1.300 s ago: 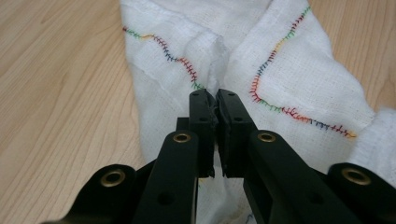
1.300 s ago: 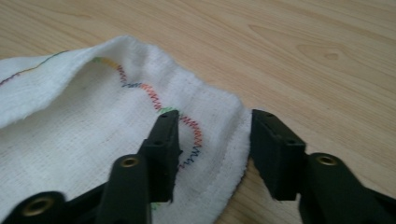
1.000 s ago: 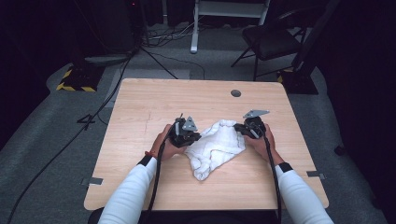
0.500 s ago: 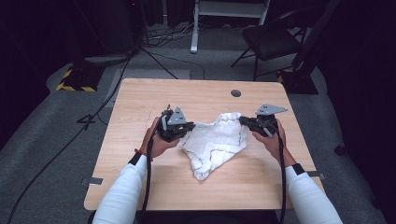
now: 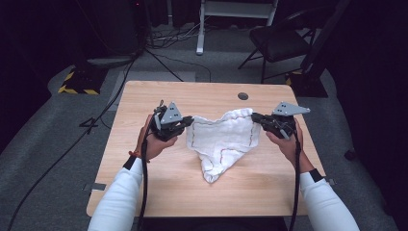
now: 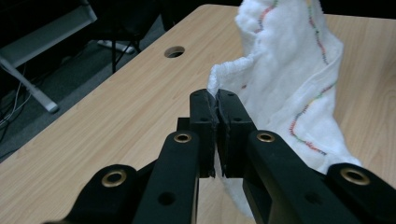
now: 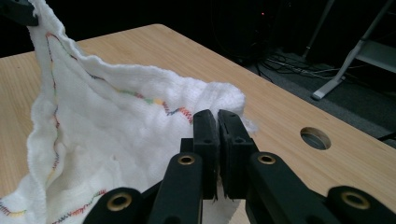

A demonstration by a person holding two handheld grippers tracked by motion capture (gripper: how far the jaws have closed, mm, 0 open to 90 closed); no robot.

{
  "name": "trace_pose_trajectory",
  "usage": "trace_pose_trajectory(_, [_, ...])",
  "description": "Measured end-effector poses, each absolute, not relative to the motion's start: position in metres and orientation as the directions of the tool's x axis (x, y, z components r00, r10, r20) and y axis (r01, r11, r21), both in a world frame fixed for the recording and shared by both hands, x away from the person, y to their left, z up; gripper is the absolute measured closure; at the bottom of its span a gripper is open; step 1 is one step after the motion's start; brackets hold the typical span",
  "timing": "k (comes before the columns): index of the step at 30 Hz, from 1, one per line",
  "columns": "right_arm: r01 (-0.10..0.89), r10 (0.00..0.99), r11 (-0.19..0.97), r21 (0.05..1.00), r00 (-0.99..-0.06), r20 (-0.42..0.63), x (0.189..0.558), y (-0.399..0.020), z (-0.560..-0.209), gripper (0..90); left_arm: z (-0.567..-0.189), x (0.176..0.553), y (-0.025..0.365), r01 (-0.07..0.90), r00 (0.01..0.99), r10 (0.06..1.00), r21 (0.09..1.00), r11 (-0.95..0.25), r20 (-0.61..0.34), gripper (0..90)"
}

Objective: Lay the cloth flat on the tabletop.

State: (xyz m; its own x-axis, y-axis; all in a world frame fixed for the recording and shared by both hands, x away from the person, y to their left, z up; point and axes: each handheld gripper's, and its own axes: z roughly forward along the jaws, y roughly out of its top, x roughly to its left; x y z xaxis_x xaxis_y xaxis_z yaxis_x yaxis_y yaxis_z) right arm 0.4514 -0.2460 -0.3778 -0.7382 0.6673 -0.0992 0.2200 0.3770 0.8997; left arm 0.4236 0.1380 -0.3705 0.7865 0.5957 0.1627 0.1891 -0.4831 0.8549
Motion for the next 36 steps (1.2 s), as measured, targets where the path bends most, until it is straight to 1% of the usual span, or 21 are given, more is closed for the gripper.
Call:
trace_pose_trajectory(2, [0.227,0.677,0.373,0.900,-0.730,-0.096,0.455,-0.248,-0.379,87.0,-0.371,0.429,0.142,0.205,0.780,0.610,0.862,-0.463,0.142,85.7])
trace_pose_trajectory(6, [0.239,0.693,0.365,0.900,-0.715,-0.091,0.463,-0.252,-0.382,86.9,-0.373,0.444,0.144,0.218,0.770,0.622,0.857,-0.467,0.144,85.7])
trace_pose_trajectory(10, [0.254,0.722,0.378,0.890,-0.683,-0.111,0.480,-0.249,-0.383,86.9,-0.376,0.475,0.130,0.259,0.752,0.643,0.832,-0.491,0.146,85.6])
trace_pose_trajectory(13, [0.281,0.744,0.378,0.882,-0.660,-0.108,0.495,-0.247,-0.386,86.9,-0.380,0.492,0.121,0.279,0.738,0.658,0.819,-0.501,0.151,85.6])
trace_pose_trajectory(17, [0.316,0.765,0.385,0.867,-0.635,-0.108,0.513,-0.246,-0.397,86.9,-0.394,0.511,0.117,0.324,0.718,0.686,0.814,-0.482,0.120,85.7])
trace_pose_trajectory(20, [0.335,0.775,0.377,0.863,-0.625,-0.095,0.520,-0.246,-0.402,86.9,-0.402,0.517,0.118,0.347,0.705,0.702,0.817,-0.461,0.097,85.7])
trace_pose_trajectory(23, [0.331,0.771,0.369,0.868,-0.631,-0.088,0.517,-0.246,-0.401,86.9,-0.403,0.513,0.121,0.338,0.707,0.701,0.825,-0.454,0.096,85.7])
trace_pose_trajectory(26, [0.316,0.768,0.360,0.878,-0.635,-0.086,0.510,-0.248,-0.395,86.9,-0.394,0.505,0.126,0.317,0.711,0.696,0.840,-0.440,0.096,85.7])
trace_pose_trajectory(28, [0.299,0.761,0.350,0.888,-0.643,-0.083,0.503,-0.249,-0.389,86.9,-0.386,0.494,0.127,0.283,0.725,0.678,0.844,-0.455,0.122,85.7])
trace_pose_trajectory(31, [0.264,0.745,0.356,0.896,-0.660,-0.102,0.489,-0.249,-0.380,86.9,-0.375,0.477,0.131,0.244,0.744,0.655,0.856,-0.456,0.136,85.8])
trace_pose_trajectory(36, [0.227,0.722,0.362,0.904,-0.682,-0.117,0.470,-0.250,-0.366,86.9,-0.363,0.458,0.133,0.213,0.759,0.633,0.861,-0.463,0.153,85.7])
